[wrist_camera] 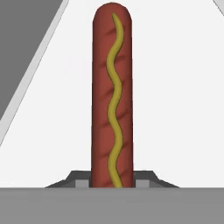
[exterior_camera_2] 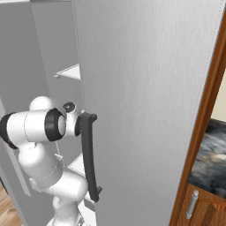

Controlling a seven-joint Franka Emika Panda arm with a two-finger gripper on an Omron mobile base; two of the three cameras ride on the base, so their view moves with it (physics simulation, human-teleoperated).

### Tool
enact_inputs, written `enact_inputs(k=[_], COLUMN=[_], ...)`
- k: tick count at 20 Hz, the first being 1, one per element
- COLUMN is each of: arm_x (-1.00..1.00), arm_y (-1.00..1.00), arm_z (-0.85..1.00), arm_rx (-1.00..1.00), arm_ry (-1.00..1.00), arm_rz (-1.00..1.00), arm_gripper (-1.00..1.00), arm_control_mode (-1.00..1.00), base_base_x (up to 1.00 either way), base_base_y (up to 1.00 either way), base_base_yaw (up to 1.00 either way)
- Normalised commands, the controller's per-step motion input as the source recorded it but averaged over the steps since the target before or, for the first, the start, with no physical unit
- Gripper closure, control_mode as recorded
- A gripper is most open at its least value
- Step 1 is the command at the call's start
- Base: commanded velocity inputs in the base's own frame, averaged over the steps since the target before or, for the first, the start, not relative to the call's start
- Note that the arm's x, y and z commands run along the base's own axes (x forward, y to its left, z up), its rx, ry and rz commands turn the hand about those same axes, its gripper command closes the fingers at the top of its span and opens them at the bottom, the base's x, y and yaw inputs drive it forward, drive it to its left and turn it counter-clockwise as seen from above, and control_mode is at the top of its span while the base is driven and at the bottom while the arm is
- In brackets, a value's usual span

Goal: Store the hot dog in the freezer for long-term storage. Close the freezer door after placing the cooked food.

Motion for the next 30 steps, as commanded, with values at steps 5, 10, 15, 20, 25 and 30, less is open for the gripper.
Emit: enact_inputs(k=[5,10,15,20,25,30], arm_x=[0.35,0.29,0.19,0.26,0.19,0.04], arm_y=[0.00,-0.01,-0.01,-0.13,-0.10,-0.14], arm_z=[-0.03,-0.04,-0.15,-0.10,-0.06,-0.21], arm_rx=[0.00,0.00,0.00,0.00,0.00,0.00], arm_ry=[0.01,0.06,0.09,0.08,0.02,0.00], arm_rz=[0.00,0.00,-0.03,-0.03,-0.02,-0.03], arm_gripper=[1.00,1.00,1.00,1.00,1.00,1.00], arm_control_mode=[-1.00,-1.00,-1.00,-1.00,-1.00,-1.00], base_base_x=[0.00,0.00,0.00,0.00,0.00,0.00], base_base_y=[0.00,0.00,0.00,0.00,0.00,0.00], base_base_yaw=[0.00,0.00,0.00,0.00,0.00,0.00])
